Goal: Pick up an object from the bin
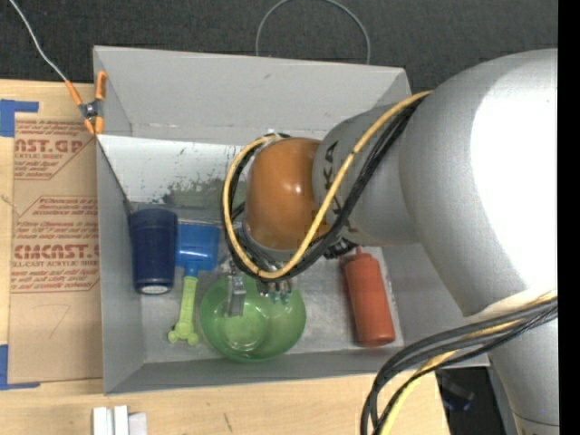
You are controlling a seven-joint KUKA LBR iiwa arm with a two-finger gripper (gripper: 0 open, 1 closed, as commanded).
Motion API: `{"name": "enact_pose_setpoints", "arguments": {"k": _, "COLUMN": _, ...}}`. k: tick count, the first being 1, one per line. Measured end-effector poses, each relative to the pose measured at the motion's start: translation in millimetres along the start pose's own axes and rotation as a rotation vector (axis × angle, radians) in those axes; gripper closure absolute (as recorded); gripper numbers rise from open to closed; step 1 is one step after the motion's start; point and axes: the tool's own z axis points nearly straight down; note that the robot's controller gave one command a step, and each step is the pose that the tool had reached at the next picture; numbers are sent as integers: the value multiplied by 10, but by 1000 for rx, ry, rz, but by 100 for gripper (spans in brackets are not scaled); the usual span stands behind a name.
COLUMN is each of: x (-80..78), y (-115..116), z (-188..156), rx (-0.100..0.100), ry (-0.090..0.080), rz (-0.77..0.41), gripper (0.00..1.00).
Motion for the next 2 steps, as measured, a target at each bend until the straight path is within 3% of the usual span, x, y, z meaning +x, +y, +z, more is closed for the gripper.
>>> {"name": "enact_pose_setpoints", "arguments": {"k": 1, "x": -11, "y": -3, "z": 2, "rx": 0, "ry": 0, "rz": 0, "gripper": 100}}
{"name": "enact_pose_setpoints", "arguments": {"k": 2, "x": 125, "y": 70, "z": -52, "rx": -8, "ry": -52, "rz": -138, "gripper": 100}}
